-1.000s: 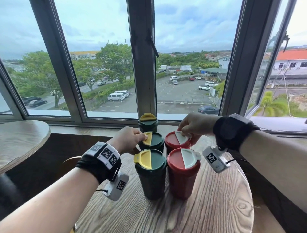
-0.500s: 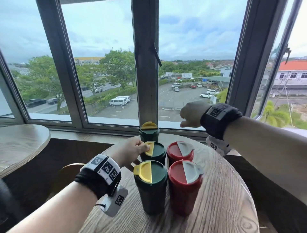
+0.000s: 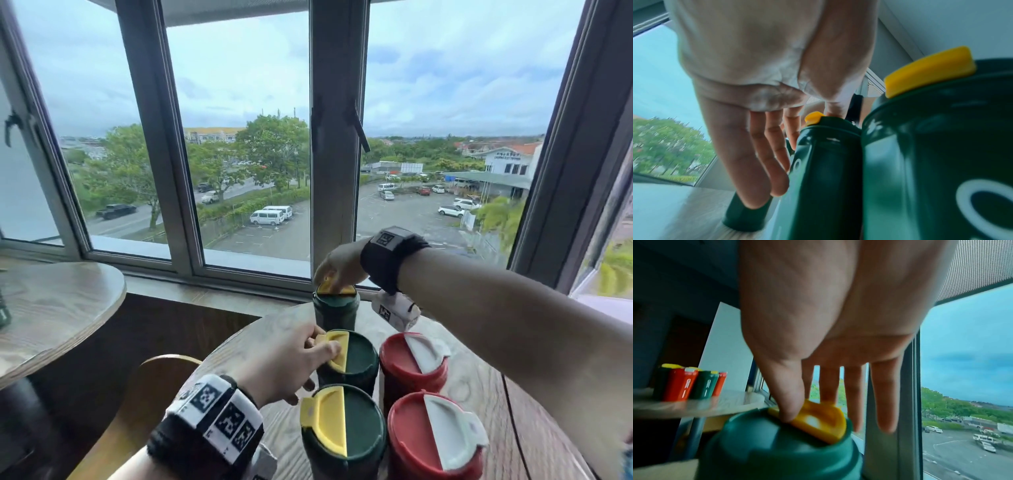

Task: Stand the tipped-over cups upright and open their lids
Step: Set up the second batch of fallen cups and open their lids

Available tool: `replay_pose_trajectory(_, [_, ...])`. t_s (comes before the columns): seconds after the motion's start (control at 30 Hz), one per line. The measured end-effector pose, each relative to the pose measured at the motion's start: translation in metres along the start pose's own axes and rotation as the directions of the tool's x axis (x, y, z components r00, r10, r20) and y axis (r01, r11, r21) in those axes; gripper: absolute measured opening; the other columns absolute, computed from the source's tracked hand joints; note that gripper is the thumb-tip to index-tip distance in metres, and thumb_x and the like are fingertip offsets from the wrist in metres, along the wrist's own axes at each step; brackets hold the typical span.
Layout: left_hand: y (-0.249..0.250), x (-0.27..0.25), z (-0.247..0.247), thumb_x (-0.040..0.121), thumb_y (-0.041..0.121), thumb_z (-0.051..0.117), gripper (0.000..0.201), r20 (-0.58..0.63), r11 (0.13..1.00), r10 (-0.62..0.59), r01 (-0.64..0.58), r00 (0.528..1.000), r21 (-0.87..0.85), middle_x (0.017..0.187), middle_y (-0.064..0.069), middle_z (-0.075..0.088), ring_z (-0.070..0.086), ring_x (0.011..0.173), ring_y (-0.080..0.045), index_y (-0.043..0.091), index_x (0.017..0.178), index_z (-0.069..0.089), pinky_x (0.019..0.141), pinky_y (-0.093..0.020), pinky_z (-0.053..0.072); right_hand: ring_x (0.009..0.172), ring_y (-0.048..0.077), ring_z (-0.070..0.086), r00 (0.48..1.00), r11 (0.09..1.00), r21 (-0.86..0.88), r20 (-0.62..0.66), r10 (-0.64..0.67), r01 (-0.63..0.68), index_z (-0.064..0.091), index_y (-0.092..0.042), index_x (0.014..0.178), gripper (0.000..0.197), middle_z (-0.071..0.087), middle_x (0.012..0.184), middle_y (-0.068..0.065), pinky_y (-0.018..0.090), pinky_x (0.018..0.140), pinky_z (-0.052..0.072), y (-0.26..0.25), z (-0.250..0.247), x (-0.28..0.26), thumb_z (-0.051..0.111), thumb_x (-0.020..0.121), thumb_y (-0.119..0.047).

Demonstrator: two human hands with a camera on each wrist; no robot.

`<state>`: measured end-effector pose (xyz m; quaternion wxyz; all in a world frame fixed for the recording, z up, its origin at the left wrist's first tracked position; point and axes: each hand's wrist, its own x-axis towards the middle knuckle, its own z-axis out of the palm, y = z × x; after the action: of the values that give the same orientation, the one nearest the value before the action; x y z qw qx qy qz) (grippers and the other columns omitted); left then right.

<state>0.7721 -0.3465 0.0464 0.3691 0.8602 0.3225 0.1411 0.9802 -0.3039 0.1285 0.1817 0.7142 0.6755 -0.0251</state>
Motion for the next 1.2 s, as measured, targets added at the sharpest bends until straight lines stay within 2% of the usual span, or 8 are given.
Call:
replay_pose_trajectory(0.1, [-0.004,0.001,0.001,0.097,0.05,0.054,0.028,0.031,0.999,-0.006,0.007,1.0,-0.031,0.099,-0.005,0.07,0.074,0.081,-0.022,0.024,0.105,0.061,0.062,-0.037,0.06,0.093,0.021,0.069,0.998,0.989,0.15,0.069,-0.007,-0.003,0.062,-0.032,0.138,0.044,0.061,0.139,0.002,0.035,0.078,0.063,0.002,-0.004,0.01,0.064,0.096,-0.019])
replay_pose_trajectory(0.17, [-0.005,0.002,0.002,0.098,0.05,0.053,0.028,0.042,0.999,-0.005,0.007,0.999,-0.052,0.101,-0.006,0.07,0.074,0.083,-0.024,0.024,0.108,0.06,0.059,-0.036,0.059,0.101,0.029,0.071,0.995,0.975,0.222,0.101,-0.012,-0.011,0.064,-0.029,0.137,0.044,0.059,0.14,0.006,0.043,0.079,0.065,0.004,-0.004,0.012,0.062,0.097,-0.01])
replay_pose_trajectory(0.3, [-0.007,0.005,0.002,0.097,0.051,0.054,0.028,0.035,0.998,0.013,-0.011,0.999,-0.056,0.098,-0.003,0.069,0.074,0.082,-0.022,0.026,0.106,0.061,0.059,-0.035,0.059,0.109,0.038,0.069,0.997,0.952,0.305,0.071,-0.004,-0.018,0.069,-0.024,0.131,0.047,0.06,0.136,0.008,0.046,0.075,0.065,0.011,-0.001,0.014,0.055,0.097,0.004])
replay_pose_trajectory(0.5, [-0.01,0.006,0.004,0.097,0.049,0.055,0.025,0.064,0.993,-0.014,0.021,0.998,-0.114,0.1,-0.004,0.07,0.073,0.088,-0.029,0.026,0.107,0.059,0.058,-0.034,0.058,0.083,0.035,0.076,0.999,0.95,0.31,0.021,0.024,-0.029,0.074,-0.028,0.122,0.048,0.062,0.125,0.005,0.04,0.065,0.066,0.021,0.001,0.01,0.055,0.094,0.006])
replay_pose_trajectory(0.8, [-0.006,0.004,0.003,0.098,0.047,0.055,0.026,0.054,0.992,-0.025,0.031,0.998,-0.12,0.1,-0.003,0.069,0.073,0.087,-0.027,0.025,0.112,0.059,0.055,-0.031,0.057,0.093,0.032,0.076,0.991,0.94,0.337,0.133,0.017,-0.061,0.075,-0.025,0.12,0.046,0.071,0.098,-0.001,0.045,0.074,0.066,0.045,0.008,-0.013,0.061,0.09,0.006])
replay_pose_trajectory(0.9, [-0.004,0.003,0.003,0.098,0.047,0.054,0.028,0.056,0.992,-0.033,0.039,0.998,-0.124,0.101,-0.003,0.069,0.074,0.088,-0.027,0.024,0.114,0.059,0.056,-0.031,0.057,0.093,0.033,0.076,0.99,0.916,0.399,0.139,-0.005,-0.051,0.076,-0.028,0.112,0.046,0.07,0.092,0.0,0.048,0.077,0.065,0.05,0.015,-0.019,0.06,0.089,0.008])
replay_pose_trajectory(1.0, [-0.004,0.003,0.004,0.1,0.045,0.053,0.028,0.053,0.992,-0.03,0.036,0.998,-0.118,0.101,-0.003,0.069,0.074,0.086,-0.026,0.022,0.115,0.059,0.052,-0.029,0.055,0.091,0.03,0.076,0.991,0.892,0.451,0.132,-0.024,-0.038,0.076,-0.032,0.106,0.046,0.071,0.092,0.002,0.047,0.078,0.065,0.053,0.02,-0.026,0.06,0.09,0.008])
replay_pose_trajectory(1.2, [-0.004,0.003,0.006,0.101,0.043,0.052,0.025,0.03,0.993,-0.012,0.016,0.999,-0.114,0.097,-0.002,0.071,0.069,0.07,-0.013,0.021,0.112,0.059,0.048,-0.023,0.053,0.091,0.028,0.078,0.991,0.877,0.481,0.117,-0.06,-0.004,0.076,-0.024,0.121,0.044,0.075,0.106,0.009,0.045,0.078,0.065,0.053,0.028,-0.036,0.062,0.091,0.004])
